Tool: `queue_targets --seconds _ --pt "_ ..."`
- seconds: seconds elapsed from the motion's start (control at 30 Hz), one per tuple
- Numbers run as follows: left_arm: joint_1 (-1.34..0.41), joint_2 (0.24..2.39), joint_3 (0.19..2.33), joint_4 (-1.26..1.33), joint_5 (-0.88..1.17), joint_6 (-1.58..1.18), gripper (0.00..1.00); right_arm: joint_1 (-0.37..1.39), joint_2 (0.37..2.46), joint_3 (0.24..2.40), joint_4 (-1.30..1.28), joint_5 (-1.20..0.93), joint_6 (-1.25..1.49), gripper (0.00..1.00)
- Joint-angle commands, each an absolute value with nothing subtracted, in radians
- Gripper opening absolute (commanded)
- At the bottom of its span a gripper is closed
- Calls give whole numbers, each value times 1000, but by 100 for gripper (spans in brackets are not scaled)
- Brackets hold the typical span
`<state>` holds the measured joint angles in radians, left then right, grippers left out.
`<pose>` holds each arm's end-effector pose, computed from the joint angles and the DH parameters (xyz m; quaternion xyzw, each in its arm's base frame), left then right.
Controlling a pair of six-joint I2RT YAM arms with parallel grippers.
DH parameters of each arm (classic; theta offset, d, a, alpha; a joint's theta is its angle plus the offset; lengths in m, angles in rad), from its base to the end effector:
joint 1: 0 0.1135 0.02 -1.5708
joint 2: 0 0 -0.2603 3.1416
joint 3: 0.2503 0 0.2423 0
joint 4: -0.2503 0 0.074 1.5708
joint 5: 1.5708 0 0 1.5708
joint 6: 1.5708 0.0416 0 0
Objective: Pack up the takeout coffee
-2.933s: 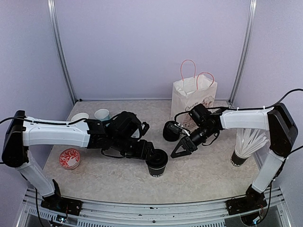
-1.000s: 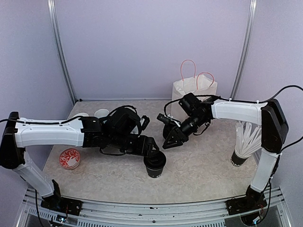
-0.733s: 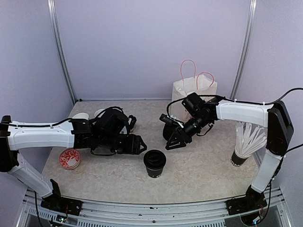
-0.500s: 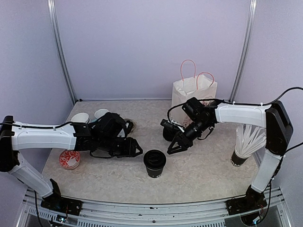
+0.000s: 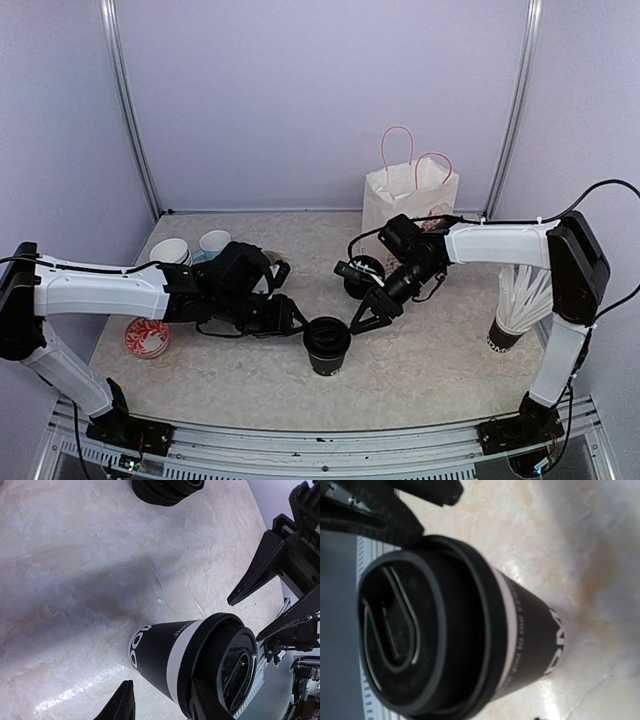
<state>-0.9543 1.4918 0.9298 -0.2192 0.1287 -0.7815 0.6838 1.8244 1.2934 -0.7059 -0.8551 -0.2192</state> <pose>0.1760 -0.2576 0.2175 0.1041 0.9156 -0.3312 0.2028 0.2525 0.2463 0.2026 -0.4535 0.7774 0.4327 0.0530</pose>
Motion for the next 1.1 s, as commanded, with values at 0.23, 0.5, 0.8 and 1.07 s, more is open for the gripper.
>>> queue_targets --seconds 0.23,0.5,0.8,1.07 --pt "-951 1538 875 -204 170 -784 38 715 1887 1322 -707 -901 -210 46" --pt "-949 1610 812 -264 167 -774 32 716 1950 1321 -691 -816 -170 43" --pt "-956 1629 817 -277 163 -742 29 722 1981 1320 -689 -681 -143 40" --pt "-983 1565 954 -243 51 -662 34 754 1871 1292 -681 -894 -220 40"
